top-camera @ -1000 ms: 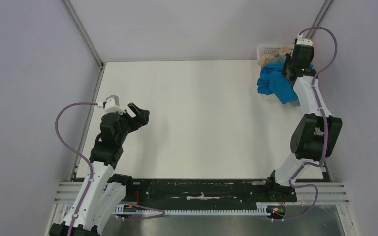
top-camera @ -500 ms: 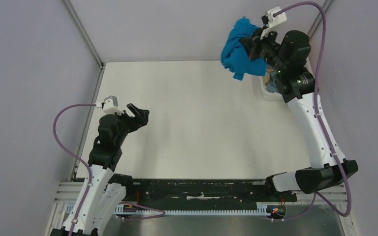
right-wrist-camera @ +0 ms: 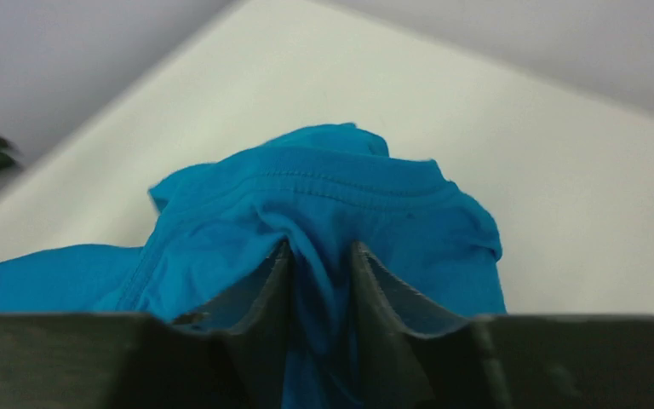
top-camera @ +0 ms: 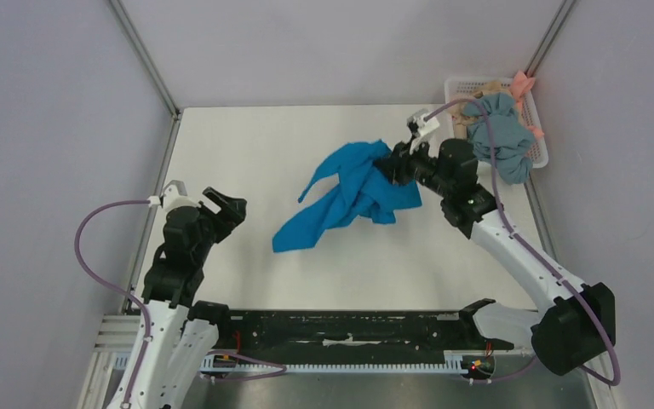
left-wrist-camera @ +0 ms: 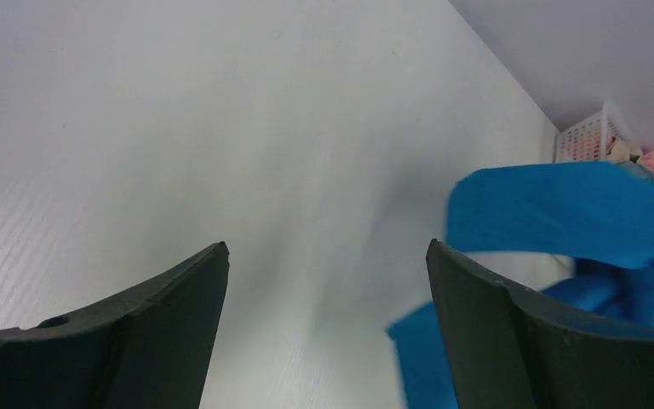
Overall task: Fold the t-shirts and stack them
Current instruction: Move the tshirt to the center of the board
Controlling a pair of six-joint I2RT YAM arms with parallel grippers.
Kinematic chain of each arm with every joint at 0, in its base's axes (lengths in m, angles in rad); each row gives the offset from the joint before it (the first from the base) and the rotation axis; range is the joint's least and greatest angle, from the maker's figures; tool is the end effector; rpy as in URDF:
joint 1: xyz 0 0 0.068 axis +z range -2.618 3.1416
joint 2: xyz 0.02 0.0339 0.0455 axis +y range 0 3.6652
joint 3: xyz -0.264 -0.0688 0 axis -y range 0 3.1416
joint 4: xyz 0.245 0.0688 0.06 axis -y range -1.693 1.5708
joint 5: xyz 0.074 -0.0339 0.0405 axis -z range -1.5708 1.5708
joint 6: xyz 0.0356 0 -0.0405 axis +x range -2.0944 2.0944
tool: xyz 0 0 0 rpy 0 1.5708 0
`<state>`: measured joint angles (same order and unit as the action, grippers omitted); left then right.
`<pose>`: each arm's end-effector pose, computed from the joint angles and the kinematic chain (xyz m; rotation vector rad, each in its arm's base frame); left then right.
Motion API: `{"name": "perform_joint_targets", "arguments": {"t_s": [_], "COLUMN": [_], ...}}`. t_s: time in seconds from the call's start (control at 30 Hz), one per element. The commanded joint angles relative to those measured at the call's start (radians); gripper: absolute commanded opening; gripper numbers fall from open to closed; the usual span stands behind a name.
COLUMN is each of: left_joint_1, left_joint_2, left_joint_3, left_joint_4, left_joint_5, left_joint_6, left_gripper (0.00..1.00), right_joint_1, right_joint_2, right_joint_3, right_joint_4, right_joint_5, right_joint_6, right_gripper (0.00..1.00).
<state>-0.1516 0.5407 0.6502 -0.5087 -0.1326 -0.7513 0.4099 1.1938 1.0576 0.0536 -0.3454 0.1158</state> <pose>0.1305 -0.0152 0.2933 -0.6726 1.8781 -0.4578 0.2528 0.1230 0.3763 -0.5107 1.6149 0.6817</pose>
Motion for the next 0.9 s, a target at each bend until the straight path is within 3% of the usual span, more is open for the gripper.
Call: {"name": "perform_joint_targets", "arguments": {"t_s": [0.0,0.07,0.1,0.27,0.43,0.63,0.87], "left_joint_1": [0.003,0.003,0.003,-0.020,-0.166,-0.346,-0.368], "left_joint_2": [-0.014,0.019,0.052,0.240,0.415,0.606,0.815], "left_joint_3": [-0.024,-0.052,-0.059,-0.112,-0.130,-0.082,-0.043], "left_joint_4": [-0.065,-0.032,-0.013,0.108,0.125,0.119,0.178], "left_joint_5": [-0.002,0.053,0.094,0.321,0.241,0.086,0.084], "left_joint_6": [-0.126,-0.129,-0.126,-0.096,-0.076,-0.066,-0.085], "left_gripper": [0.91,0.91,0.91,0.91,0.91,0.90,0.85], "right_joint_1": [-0.003,-0.003,-0.004,-0.005,-0.004,-0.003,-0.004], "right_joint_2": [-0.048,-0.071,-0.091,-0.262,-0.447,-0.532,-0.472], "right_joint_3": [-0.299,-0.342,-0.354,-0.485,-0.663,-0.734,-0.722], "right_joint_4": [0.144,0.088,0.056,-0.034,-0.052,-0.038,0.022], "right_joint_5": [0.155,0.254,0.332,0.618,0.807,0.797,0.695], "right_joint_6": [0.072,0.047,0.045,0.111,0.215,0.218,0.145], "right_gripper": [0.54,0.91,0.98,0.98,0.98,0.98,0.98]}}
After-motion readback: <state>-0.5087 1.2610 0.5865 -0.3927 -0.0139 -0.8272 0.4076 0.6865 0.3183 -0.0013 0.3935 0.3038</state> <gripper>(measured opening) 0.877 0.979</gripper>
